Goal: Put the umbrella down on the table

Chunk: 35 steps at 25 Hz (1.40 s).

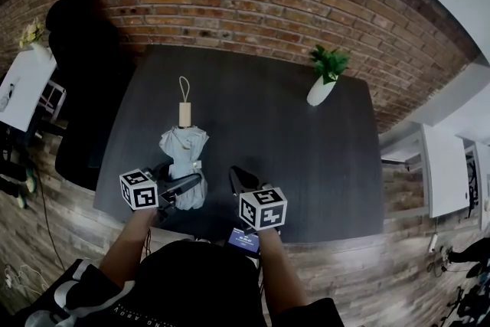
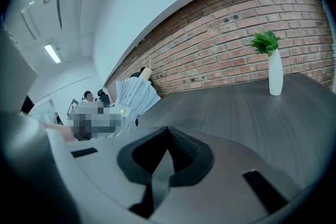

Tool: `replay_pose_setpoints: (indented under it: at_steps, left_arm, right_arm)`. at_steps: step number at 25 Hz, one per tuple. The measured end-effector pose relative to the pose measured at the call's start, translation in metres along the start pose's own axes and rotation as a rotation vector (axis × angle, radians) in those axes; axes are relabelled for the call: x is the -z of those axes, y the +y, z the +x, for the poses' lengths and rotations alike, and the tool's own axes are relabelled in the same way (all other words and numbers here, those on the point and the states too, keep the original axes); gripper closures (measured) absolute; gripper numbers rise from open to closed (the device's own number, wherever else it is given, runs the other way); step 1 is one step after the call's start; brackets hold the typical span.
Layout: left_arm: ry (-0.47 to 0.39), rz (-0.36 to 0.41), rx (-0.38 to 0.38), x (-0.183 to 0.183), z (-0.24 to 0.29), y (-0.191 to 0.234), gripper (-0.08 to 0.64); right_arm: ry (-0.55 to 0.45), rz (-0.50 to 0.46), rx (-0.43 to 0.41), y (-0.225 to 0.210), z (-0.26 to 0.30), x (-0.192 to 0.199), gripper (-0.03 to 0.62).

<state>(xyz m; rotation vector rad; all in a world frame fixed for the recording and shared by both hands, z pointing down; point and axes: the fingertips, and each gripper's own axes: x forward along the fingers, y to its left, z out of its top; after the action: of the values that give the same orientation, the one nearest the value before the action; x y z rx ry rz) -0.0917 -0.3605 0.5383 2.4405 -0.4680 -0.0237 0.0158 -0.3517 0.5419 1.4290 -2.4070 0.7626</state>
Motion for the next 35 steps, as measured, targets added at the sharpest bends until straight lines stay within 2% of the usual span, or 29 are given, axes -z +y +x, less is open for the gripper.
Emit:
replay_pose_setpoints:
  at_steps: [7,12,20,26,35]
  left_arm:
    - [0.072,0.065,-0.013,-0.011,0.02,0.004,0.225]
    - [0.118,0.114,-0.026,-0.03,0.036,0.011,0.225]
    - [0.237,0.213,-0.071,-0.071,0.069,0.035,0.225]
    - [0.353,0.233,-0.116,-0.084,0.106,0.071,0.225]
    - [0.528,0.219,-0.198,-0.067,0.156,0.143,0.226]
  right_arm:
    - [0.072,-0.095,-0.027,-0.007,0.013,-0.009,0.584]
    - [0.117,-0.187,-0.053,-0.019,0.023,-0.031,0.584]
    - [0.226,-0.335,-0.108,-0.052,0.049,-0.064,0.584]
    - [0.33,-0.394,-0.116,-0.093,0.08,-0.073,0.584]
    - [0.467,-0.437,-0.119,-0.147,0.137,-0.061,0.584]
